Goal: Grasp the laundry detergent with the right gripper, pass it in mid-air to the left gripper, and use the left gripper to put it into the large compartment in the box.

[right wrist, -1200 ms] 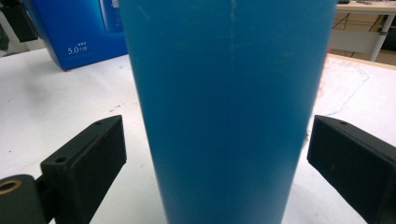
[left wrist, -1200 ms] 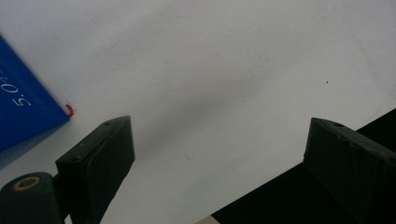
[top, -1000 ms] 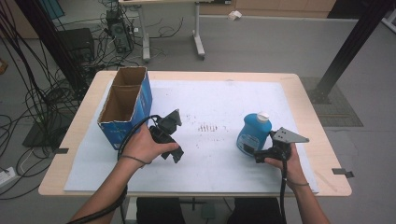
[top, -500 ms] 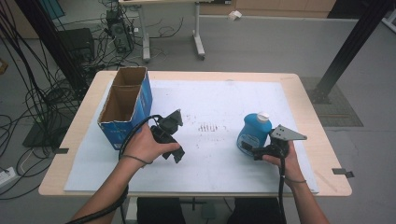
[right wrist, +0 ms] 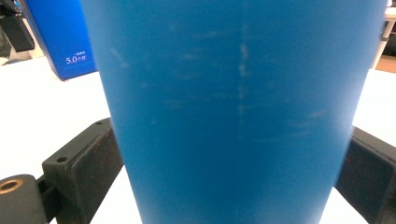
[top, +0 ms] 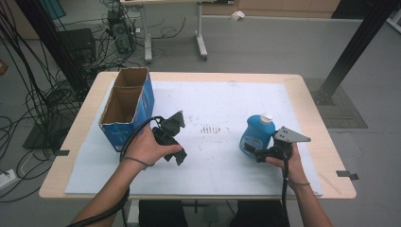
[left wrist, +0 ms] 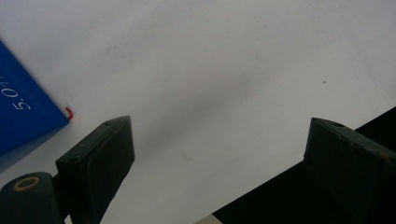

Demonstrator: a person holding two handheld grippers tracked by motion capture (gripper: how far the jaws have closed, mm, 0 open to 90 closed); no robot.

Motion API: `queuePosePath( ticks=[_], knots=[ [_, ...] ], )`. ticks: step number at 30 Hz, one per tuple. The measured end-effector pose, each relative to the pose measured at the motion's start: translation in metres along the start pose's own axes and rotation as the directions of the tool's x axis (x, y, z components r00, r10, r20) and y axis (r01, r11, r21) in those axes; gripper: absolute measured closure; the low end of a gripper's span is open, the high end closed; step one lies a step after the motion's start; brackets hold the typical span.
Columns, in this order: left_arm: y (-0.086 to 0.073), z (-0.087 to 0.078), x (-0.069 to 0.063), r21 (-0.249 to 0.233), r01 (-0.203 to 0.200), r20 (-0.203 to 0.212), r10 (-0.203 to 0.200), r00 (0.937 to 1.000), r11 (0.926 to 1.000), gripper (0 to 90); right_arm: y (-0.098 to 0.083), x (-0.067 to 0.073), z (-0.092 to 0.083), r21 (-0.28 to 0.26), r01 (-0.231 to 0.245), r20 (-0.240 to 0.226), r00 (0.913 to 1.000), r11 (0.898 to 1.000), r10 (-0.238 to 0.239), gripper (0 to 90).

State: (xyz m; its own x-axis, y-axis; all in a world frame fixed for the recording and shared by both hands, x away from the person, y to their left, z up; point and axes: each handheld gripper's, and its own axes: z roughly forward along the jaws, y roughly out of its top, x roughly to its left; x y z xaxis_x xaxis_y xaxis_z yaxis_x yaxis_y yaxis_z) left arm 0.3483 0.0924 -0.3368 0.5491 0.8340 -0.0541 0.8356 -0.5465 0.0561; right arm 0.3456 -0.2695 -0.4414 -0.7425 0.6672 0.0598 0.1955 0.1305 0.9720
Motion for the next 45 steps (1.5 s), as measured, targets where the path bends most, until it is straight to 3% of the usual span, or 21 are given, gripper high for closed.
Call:
queuePosePath(
  ticks=[45],
  knots=[
    [0.0005,-0.002,0.0011,-0.004,-0.002,-0.006,0.002,1.0,1.0,9.0,0.0006,-0.0008,-0.0023,0.001,-0.001,0.009,1.0,1.0,0.001,4.6]
  ],
)
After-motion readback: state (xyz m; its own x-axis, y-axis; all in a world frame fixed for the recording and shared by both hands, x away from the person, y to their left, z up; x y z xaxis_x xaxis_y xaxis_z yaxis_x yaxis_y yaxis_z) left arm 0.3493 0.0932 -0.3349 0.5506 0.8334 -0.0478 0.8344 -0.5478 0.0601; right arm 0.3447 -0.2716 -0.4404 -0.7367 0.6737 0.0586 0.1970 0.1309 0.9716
